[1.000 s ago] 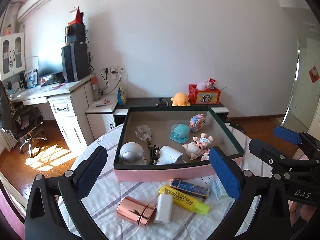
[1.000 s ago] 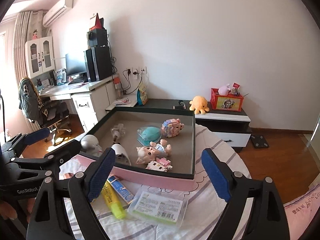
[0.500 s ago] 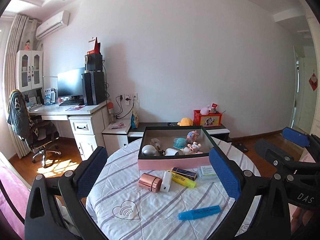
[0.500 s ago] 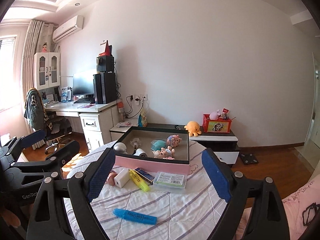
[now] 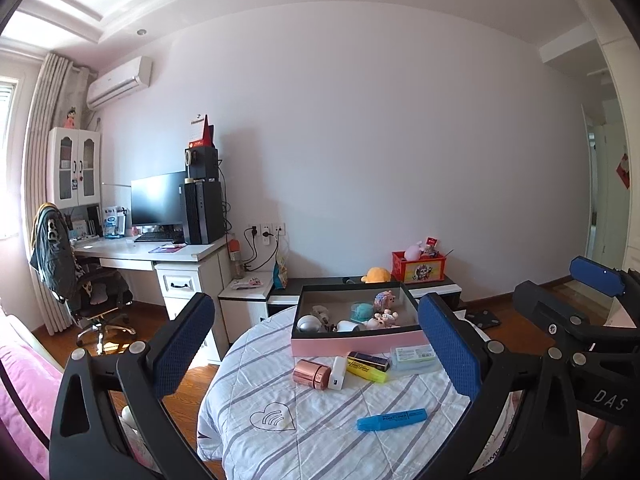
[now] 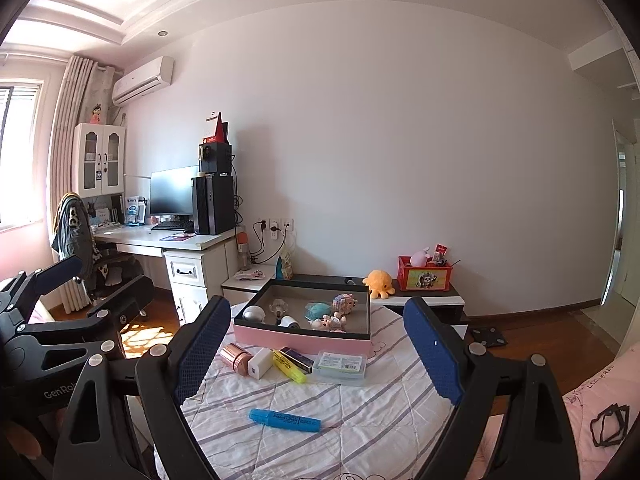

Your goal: Organize rigid objects

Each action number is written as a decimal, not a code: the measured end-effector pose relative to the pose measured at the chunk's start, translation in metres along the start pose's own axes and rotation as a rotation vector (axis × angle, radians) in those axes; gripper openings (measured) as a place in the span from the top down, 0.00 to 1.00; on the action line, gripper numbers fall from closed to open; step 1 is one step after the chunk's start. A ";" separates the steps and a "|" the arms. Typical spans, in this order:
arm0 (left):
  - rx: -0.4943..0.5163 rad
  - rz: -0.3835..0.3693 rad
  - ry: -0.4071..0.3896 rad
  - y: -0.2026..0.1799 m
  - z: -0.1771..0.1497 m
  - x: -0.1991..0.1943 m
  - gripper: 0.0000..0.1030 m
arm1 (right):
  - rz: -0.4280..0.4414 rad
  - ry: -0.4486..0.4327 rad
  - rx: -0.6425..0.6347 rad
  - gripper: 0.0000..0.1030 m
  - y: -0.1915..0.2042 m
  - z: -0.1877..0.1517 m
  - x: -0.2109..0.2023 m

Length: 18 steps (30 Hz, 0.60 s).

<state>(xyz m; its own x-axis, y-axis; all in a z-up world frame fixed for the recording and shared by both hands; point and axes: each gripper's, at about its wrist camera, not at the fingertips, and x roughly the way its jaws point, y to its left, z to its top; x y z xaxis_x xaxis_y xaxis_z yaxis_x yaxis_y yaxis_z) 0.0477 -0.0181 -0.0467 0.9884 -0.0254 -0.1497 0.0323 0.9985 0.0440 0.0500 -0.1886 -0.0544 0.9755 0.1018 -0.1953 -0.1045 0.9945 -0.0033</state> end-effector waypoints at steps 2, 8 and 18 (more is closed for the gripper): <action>-0.002 0.002 -0.011 0.000 0.002 -0.004 0.00 | -0.001 -0.007 -0.001 0.13 0.000 0.001 -0.002; -0.005 0.005 -0.021 0.001 0.001 -0.007 0.00 | -0.002 -0.015 -0.003 0.13 0.001 0.000 -0.006; -0.006 0.001 0.008 -0.001 -0.009 0.009 0.00 | -0.001 0.021 0.003 0.13 -0.001 -0.012 0.010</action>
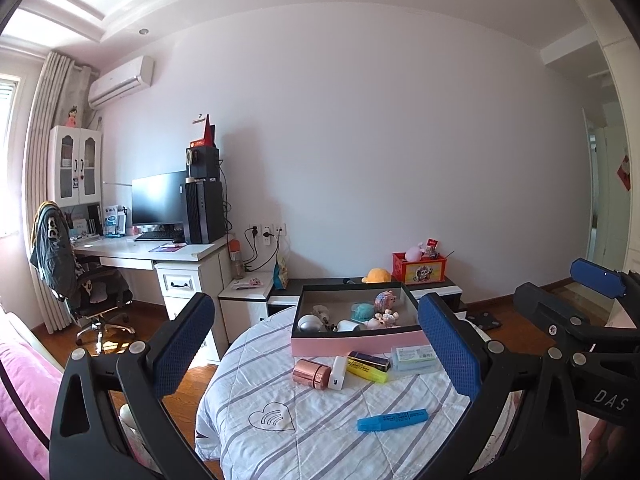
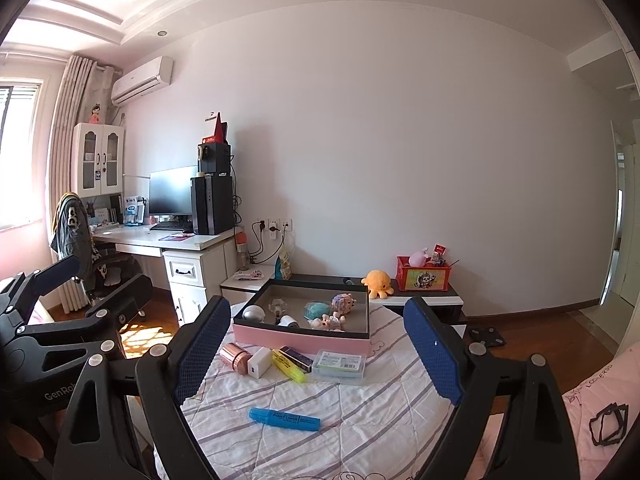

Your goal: Organize rigid objects

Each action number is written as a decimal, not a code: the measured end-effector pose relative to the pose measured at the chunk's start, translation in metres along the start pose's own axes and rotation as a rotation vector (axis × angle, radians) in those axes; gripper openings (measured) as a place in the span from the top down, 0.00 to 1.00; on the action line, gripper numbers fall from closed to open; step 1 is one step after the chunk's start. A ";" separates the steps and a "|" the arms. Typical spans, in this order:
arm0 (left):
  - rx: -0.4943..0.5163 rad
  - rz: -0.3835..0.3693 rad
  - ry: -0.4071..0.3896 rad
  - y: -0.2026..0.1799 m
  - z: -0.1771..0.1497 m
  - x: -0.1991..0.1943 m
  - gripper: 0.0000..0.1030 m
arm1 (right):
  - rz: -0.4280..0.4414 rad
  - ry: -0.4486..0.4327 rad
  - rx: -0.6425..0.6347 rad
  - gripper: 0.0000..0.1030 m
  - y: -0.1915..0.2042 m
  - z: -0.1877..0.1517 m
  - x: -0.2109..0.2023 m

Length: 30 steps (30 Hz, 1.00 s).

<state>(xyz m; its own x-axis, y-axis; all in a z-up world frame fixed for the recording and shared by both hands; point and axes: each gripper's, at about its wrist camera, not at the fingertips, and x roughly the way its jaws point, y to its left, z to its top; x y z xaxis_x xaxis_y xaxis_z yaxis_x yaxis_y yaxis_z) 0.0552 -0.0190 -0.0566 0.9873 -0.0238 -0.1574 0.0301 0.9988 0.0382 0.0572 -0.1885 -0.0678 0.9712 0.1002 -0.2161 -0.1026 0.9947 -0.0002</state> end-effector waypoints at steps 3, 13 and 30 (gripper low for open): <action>0.004 -0.007 0.039 -0.001 -0.010 0.017 0.00 | 0.000 0.040 -0.001 0.13 -0.001 -0.010 0.016; 0.044 -0.167 0.301 -0.014 -0.080 0.095 0.00 | -0.029 0.265 0.015 0.13 -0.029 -0.076 0.091; 0.332 -0.356 0.619 -0.100 -0.175 0.202 0.00 | -0.061 0.495 0.111 0.13 -0.093 -0.142 0.162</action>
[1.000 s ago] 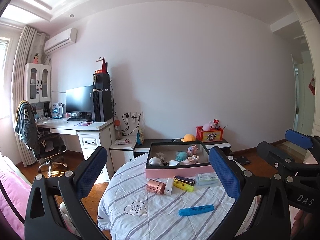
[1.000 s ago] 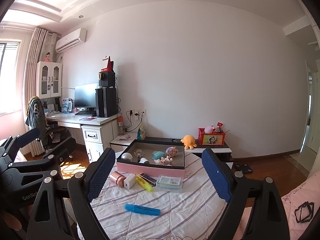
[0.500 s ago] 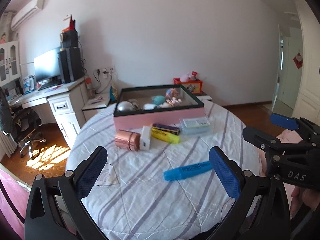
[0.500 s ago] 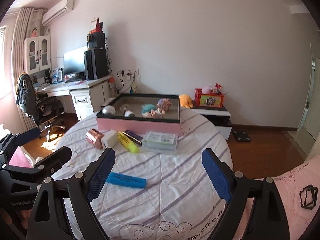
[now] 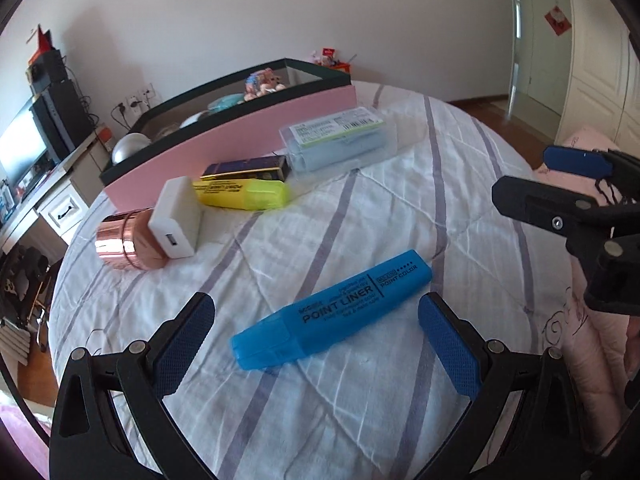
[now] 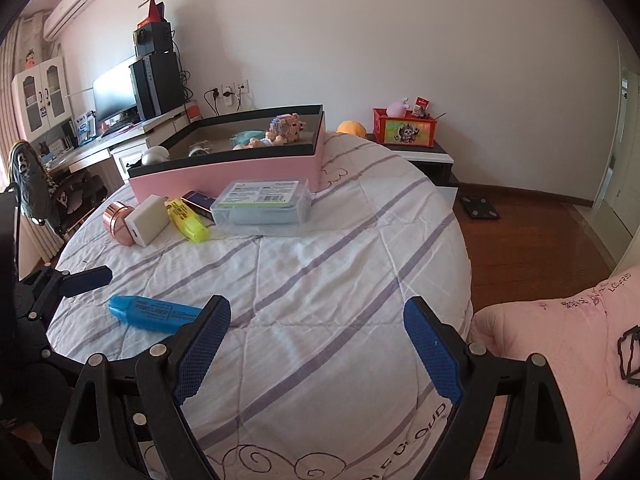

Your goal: Organize rigid objects

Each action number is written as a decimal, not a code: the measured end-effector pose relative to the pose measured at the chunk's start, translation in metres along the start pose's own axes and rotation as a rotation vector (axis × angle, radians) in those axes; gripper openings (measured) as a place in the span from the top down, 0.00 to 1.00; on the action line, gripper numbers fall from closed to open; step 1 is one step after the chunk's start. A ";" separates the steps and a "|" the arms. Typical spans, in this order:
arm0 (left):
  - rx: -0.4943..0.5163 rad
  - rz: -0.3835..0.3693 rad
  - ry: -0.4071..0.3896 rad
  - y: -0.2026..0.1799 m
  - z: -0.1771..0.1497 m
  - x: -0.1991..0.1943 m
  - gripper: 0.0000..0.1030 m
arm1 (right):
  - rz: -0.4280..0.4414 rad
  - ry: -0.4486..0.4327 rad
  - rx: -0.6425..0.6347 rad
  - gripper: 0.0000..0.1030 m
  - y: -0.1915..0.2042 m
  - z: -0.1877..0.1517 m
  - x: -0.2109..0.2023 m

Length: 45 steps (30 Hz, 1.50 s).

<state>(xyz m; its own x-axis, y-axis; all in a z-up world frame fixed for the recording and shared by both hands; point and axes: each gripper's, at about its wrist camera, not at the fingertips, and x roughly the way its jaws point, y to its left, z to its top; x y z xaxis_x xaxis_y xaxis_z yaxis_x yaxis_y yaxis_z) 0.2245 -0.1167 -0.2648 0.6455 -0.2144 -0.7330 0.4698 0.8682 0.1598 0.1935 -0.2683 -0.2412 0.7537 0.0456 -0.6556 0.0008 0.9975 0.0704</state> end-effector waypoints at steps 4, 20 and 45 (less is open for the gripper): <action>-0.023 -0.091 -0.002 0.008 0.005 0.005 0.48 | -0.001 0.016 -0.002 0.13 -0.004 0.007 0.014; -0.287 0.056 -0.061 0.077 -0.007 -0.017 0.75 | 0.083 0.121 -0.024 0.13 0.049 0.075 0.103; -0.351 0.042 -0.166 0.096 0.004 -0.046 0.76 | 0.179 -0.012 -0.039 0.04 0.049 0.064 0.053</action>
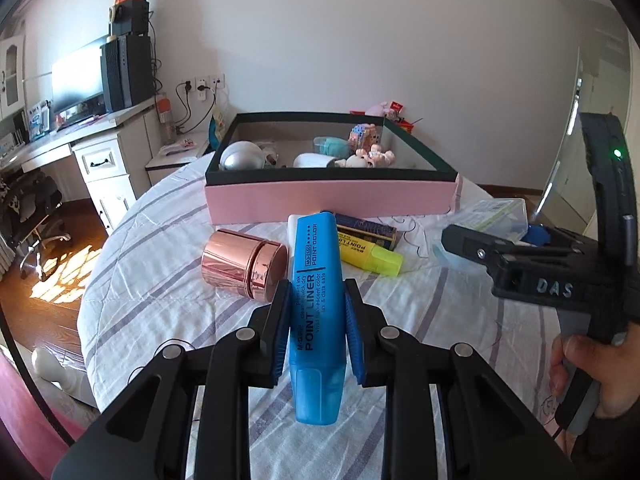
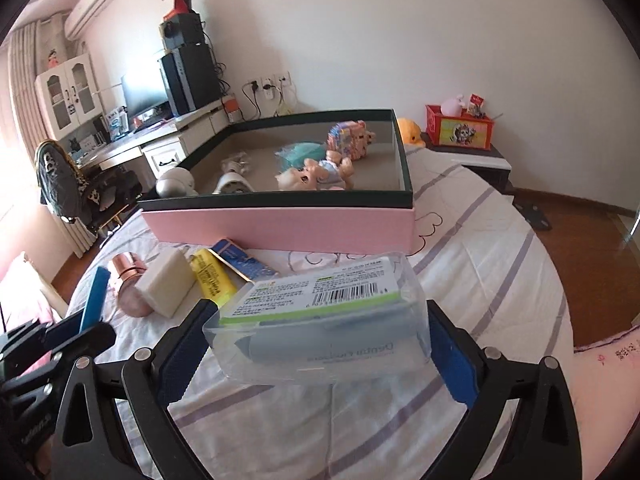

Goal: Organize rigid objects
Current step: 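Grasp the blue highlighter with the left tool while the right tool grasps the clear plastic case, then carry the highlighter and plastic case into the pink box and release both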

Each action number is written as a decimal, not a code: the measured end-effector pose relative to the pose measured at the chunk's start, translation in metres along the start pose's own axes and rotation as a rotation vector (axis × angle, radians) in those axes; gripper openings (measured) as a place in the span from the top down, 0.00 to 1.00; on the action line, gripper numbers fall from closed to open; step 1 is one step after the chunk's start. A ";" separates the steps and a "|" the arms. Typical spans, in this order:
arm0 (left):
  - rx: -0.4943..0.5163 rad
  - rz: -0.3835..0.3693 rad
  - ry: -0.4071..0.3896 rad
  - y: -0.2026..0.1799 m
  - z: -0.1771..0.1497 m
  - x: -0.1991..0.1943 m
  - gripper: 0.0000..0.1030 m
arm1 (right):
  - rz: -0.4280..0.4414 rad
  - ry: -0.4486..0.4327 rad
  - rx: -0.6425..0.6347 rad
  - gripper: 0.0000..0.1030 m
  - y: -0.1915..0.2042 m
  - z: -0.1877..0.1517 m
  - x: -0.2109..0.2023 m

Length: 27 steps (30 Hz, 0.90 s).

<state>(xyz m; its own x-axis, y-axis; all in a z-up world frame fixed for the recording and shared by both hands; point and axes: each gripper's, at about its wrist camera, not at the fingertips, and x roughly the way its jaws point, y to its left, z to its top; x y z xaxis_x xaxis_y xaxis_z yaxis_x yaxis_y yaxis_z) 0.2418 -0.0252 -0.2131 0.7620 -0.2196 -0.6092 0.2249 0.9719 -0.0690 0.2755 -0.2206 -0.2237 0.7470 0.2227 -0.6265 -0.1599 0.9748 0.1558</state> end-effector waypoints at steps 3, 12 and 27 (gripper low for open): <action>-0.002 0.000 -0.041 -0.005 0.004 -0.017 0.76 | 0.016 -0.059 -0.022 0.04 0.011 -0.005 -0.028; 0.028 0.018 -0.172 -0.023 0.018 -0.076 0.75 | -0.020 -0.230 -0.123 0.04 0.047 0.004 -0.106; 0.064 0.080 -0.355 -0.034 0.036 -0.147 0.76 | -0.042 -0.402 -0.176 0.04 0.078 0.018 -0.179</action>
<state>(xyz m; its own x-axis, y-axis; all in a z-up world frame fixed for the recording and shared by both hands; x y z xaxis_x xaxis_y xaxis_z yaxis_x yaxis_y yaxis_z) 0.1441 -0.0291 -0.0926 0.9394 -0.1693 -0.2979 0.1847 0.9825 0.0240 0.1411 -0.1845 -0.0859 0.9415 0.1924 -0.2768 -0.2052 0.9786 -0.0180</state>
